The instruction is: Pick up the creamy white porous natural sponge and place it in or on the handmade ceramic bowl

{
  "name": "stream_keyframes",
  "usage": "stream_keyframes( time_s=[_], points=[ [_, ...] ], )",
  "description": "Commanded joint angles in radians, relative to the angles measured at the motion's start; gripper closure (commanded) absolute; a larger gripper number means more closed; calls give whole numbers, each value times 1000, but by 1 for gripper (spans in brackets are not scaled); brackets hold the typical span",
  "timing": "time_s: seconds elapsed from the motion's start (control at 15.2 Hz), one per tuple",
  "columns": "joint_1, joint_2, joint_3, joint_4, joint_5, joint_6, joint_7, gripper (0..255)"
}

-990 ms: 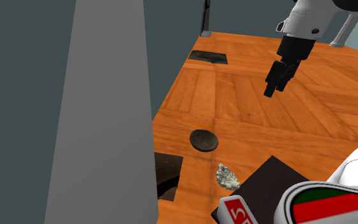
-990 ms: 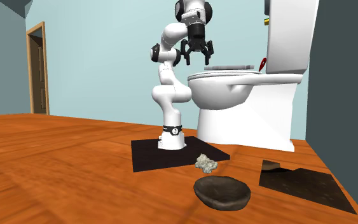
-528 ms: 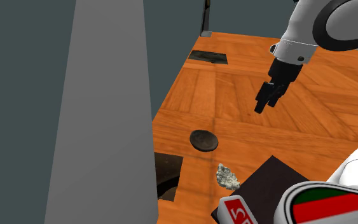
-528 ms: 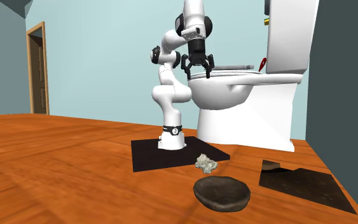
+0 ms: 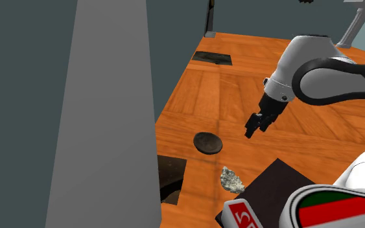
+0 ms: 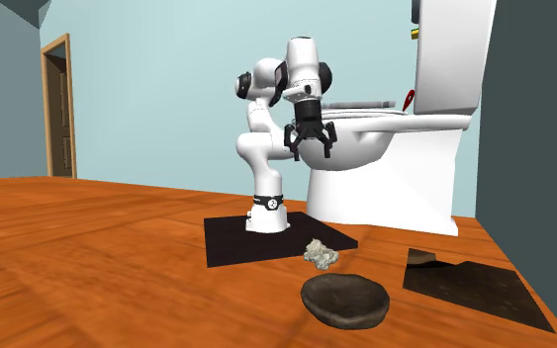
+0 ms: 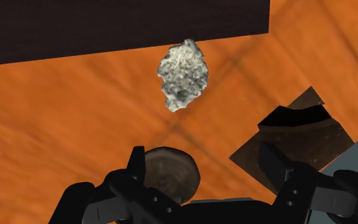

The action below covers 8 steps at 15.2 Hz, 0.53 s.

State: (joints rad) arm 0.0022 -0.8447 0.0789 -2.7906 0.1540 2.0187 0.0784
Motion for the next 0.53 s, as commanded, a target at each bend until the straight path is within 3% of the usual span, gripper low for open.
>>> stream_keyframes(
  time_s=[0.0, 0.46],
  points=[
    [3, 17, 14, -64, 17, 99, 14, 0],
    [22, 230, 57, -209, 86, 507, 46, 0]
  ],
)
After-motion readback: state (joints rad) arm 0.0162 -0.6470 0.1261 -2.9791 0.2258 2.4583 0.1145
